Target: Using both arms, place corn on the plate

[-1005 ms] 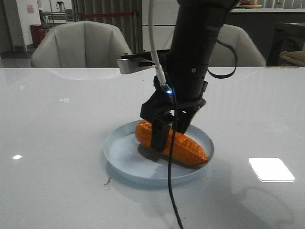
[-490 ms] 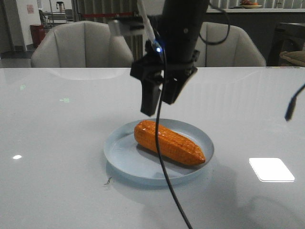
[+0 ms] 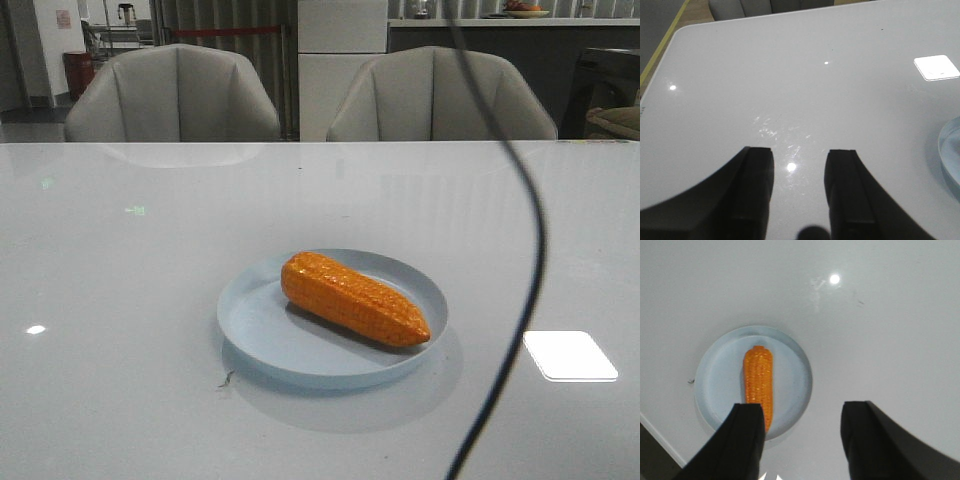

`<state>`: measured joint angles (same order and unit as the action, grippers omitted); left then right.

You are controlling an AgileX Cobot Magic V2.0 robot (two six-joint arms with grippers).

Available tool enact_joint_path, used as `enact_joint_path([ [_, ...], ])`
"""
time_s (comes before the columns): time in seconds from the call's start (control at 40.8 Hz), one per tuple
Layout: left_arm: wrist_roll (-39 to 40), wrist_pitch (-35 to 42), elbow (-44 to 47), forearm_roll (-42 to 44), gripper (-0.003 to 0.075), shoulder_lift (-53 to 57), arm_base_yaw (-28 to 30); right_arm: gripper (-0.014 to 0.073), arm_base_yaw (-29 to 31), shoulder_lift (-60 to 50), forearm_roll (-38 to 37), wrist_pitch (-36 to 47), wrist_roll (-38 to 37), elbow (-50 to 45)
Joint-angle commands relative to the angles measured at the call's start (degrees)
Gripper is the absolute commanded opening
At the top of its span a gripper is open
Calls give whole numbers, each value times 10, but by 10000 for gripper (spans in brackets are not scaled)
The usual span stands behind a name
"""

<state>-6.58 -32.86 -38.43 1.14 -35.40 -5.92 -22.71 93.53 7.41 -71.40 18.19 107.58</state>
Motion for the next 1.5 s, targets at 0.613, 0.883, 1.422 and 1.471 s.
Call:
enact_joint_path([
  [0.613,5,44,-16,-4,326,1,0,444,224,-399,-57,63,-45,-312],
  [0.883,5,44,-16,-4,326,1,0,444,231,-533,-66,90,-96,-488],
  [1.422,5,44,-16,-21,96,1,0,444,231,-597,-66,82,-116,-535],
  [1.471,6,43,-16,-39,96,1,0,444,231,-597,-66,82,-116,-535],
])
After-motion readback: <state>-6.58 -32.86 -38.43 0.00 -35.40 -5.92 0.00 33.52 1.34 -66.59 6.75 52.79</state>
